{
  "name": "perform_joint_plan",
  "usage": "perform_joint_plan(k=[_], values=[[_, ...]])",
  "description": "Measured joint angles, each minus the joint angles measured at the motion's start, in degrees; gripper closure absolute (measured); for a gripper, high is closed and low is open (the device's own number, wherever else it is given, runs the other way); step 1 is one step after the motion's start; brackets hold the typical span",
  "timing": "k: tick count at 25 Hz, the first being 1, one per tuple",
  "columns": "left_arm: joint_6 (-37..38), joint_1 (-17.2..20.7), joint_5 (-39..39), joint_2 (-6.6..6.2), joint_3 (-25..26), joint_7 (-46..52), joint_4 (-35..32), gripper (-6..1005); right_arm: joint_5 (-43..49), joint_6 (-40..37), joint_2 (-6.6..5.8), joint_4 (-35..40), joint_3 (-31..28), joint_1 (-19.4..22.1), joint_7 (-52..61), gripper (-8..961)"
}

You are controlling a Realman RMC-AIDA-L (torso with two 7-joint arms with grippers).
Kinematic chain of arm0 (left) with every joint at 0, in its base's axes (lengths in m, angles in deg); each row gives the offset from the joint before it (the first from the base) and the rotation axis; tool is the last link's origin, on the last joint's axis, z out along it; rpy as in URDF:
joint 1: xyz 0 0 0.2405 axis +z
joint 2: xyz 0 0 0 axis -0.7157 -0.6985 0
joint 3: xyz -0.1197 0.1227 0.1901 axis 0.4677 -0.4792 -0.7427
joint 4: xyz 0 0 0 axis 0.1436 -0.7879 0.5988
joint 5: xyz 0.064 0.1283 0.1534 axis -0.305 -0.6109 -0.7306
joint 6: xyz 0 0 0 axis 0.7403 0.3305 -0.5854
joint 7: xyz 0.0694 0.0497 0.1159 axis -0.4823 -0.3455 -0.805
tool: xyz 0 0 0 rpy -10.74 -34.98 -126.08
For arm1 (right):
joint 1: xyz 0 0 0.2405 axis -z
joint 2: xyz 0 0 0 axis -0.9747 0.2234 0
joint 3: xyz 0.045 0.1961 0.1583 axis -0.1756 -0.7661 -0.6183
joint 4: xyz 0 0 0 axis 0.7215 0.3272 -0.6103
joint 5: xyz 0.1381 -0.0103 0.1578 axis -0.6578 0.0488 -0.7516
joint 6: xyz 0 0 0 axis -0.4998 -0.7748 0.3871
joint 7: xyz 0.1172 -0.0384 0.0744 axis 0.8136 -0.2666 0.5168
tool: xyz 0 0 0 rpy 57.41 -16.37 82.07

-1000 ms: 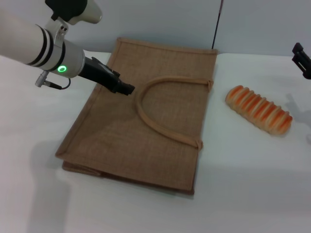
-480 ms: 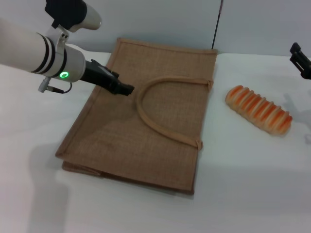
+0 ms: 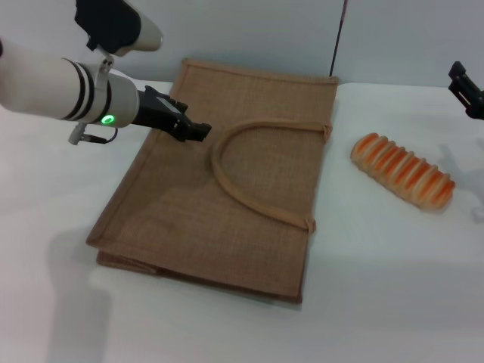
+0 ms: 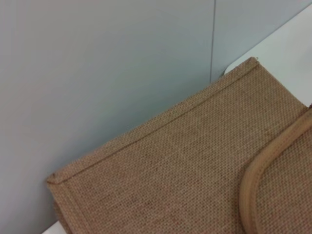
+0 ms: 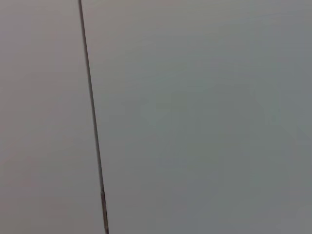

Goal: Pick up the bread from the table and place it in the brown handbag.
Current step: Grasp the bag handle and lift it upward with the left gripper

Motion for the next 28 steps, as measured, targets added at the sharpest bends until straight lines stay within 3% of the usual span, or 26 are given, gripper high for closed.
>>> perform_joint_plan(k=[8, 17, 28], values=[[1.2, -0.6, -0.1, 1.31, -0.2, -1.2, 0.9, 391, 0.0, 0.0, 0.00, 0.1, 0.1, -0.1, 0.6, 182], [-2.1, -2.0, 0.6, 1.46, -0.2, -1.0, 1.4, 393, 0.0, 0.0, 0.00, -0.1, 0.1, -0.1, 0.6, 182], [-2.6, -1.1, 1.6, 1.36, 0.0, -1.0, 1.8, 397, 0.0, 0.1, -0.08, 0.1, 0.1, 0.3, 0.6, 181]])
